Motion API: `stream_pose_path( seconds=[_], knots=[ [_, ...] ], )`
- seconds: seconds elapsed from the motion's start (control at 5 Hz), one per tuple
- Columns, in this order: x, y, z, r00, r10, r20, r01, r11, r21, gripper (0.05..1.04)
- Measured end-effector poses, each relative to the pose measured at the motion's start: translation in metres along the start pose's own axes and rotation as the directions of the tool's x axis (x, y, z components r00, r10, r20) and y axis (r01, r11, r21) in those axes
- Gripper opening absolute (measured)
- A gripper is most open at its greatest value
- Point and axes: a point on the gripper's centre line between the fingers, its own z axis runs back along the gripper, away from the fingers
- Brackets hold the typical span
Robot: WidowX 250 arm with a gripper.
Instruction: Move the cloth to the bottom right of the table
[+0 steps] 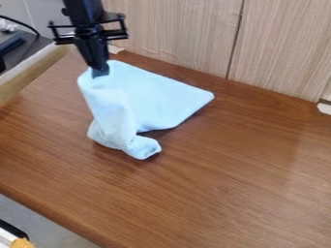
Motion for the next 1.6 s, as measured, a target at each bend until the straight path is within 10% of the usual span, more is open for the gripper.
stream_pose_path(
  seconds=[0.4,0.8,1.6],
  knots=[
    [-0.013,0.009,0.008,1.0,0.007,0.012,-0.007,1.0,0.003,0.055],
    [-0.038,-0.052,0.006,0.987,-0.163,0.008,0.163,0.987,-0.002,0.055],
    [-0.108,-0.136,-0.069,0.873,-0.47,-0.133,0.471,0.882,-0.023,0.055]
  ],
)
